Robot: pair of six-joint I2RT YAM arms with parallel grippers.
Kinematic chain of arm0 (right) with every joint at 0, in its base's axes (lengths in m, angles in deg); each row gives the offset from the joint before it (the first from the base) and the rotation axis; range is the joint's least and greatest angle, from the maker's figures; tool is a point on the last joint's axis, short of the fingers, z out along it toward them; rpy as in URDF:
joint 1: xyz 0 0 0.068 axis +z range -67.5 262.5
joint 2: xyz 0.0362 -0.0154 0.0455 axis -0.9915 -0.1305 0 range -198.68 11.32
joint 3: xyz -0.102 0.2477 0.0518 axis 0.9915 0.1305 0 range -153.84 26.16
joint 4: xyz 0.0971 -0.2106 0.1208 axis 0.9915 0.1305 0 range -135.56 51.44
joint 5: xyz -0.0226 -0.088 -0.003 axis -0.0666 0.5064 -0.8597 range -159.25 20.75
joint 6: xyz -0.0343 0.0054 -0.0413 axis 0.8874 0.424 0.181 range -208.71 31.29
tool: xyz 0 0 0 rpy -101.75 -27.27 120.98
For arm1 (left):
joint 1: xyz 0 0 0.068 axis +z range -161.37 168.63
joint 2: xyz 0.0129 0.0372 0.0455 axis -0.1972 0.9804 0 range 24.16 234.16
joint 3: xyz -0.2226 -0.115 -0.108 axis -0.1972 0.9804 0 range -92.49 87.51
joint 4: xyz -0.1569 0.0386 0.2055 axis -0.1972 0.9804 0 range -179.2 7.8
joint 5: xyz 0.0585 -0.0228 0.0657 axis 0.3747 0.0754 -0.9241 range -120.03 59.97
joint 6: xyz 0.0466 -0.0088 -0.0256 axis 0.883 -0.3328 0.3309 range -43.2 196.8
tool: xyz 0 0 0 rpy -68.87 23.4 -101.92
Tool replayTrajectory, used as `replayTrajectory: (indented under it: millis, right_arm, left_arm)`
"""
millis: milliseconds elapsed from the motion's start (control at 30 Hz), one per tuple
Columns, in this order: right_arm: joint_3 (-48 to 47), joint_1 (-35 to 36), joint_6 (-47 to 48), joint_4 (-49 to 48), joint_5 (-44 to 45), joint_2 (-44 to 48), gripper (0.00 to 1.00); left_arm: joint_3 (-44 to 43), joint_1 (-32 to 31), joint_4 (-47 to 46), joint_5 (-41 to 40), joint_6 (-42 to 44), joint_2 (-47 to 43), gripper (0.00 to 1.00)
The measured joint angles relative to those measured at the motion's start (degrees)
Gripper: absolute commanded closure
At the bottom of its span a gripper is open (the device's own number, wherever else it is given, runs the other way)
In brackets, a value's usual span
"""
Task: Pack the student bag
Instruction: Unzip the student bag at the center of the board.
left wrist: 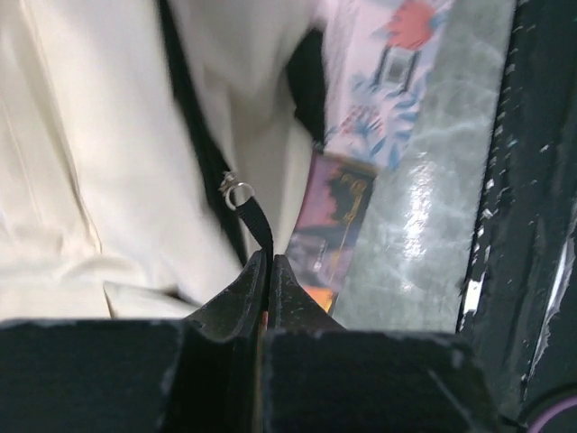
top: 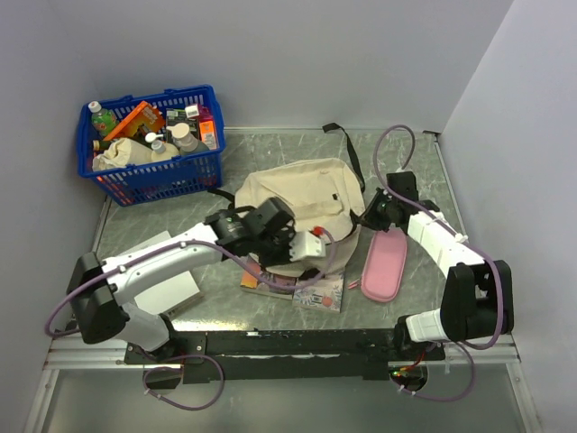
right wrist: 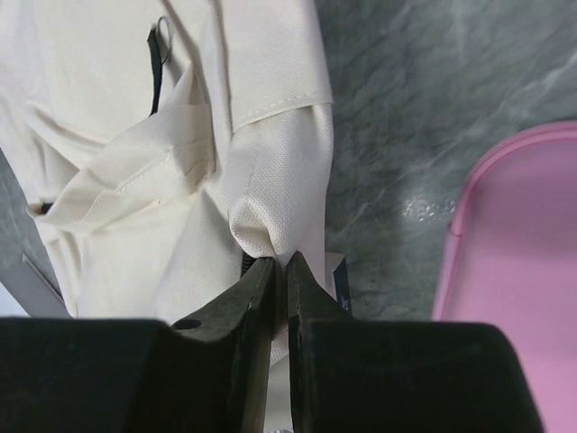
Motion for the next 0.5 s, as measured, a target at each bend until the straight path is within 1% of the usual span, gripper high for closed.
replayTrajectory:
  millis: [33, 100, 133, 167, 200, 233, 267, 333, 433, 500]
  right_arm:
    - [-0.46, -0.61, 0.44, 0.17, 0.52, 0.00, 0.87]
    - [-0.87, -1.60, 0.98, 0.31, 1.60, 0.00, 0.82]
    - [-1.11, -2.12, 1.38, 0.52, 2.34, 0.00, 0.67]
    - [-1.25, -2.43, 1.60, 0.59, 2.93, 0.00, 0.57]
    - [-1.55, -2.71, 1.97, 0.85, 4.04, -0.02, 0.49]
    - [-1.92, -2.97, 2.21, 0.98, 5.20, -0.02, 0.45]
    - [-2.38, -3.23, 2.51, 0.98, 6.14, -0.02, 0.39]
    - [-3.04, -3.50, 2.89, 0.59, 7.10, 0.11, 0.32]
    - [-2.78, -2.86, 2.45, 0.44, 6.84, 1.88, 0.30]
    - [-1.73, -0.72, 1.46, 0.55, 6.34, 5.29, 0.29]
  left_arm:
    - [1.07, 1.75, 0.07, 0.46, 0.02, -1.01, 0.99]
    - [3.08, 6.91, 0.35, 1.88, 0.28, -2.54, 0.99]
    - [3.85, 10.01, 0.61, 2.43, 0.46, -2.89, 0.99]
    - [4.42, 12.68, 0.74, 2.80, 0.63, -2.93, 0.99]
    - [4.96, 14.93, 0.83, 3.21, 0.74, -2.93, 0.99]
    - [5.75, 17.07, 0.83, 3.69, 0.94, -2.93, 0.99]
    - [6.32, 18.12, 0.96, 4.04, 1.11, -2.93, 0.99]
    - [7.37, 18.71, 1.14, 5.27, 1.51, -2.93, 0.99]
    - [7.72, 18.34, 0.90, 7.91, 1.46, -2.56, 0.99]
    - [7.72, 17.81, 0.15, 9.46, 1.33, -1.84, 0.99]
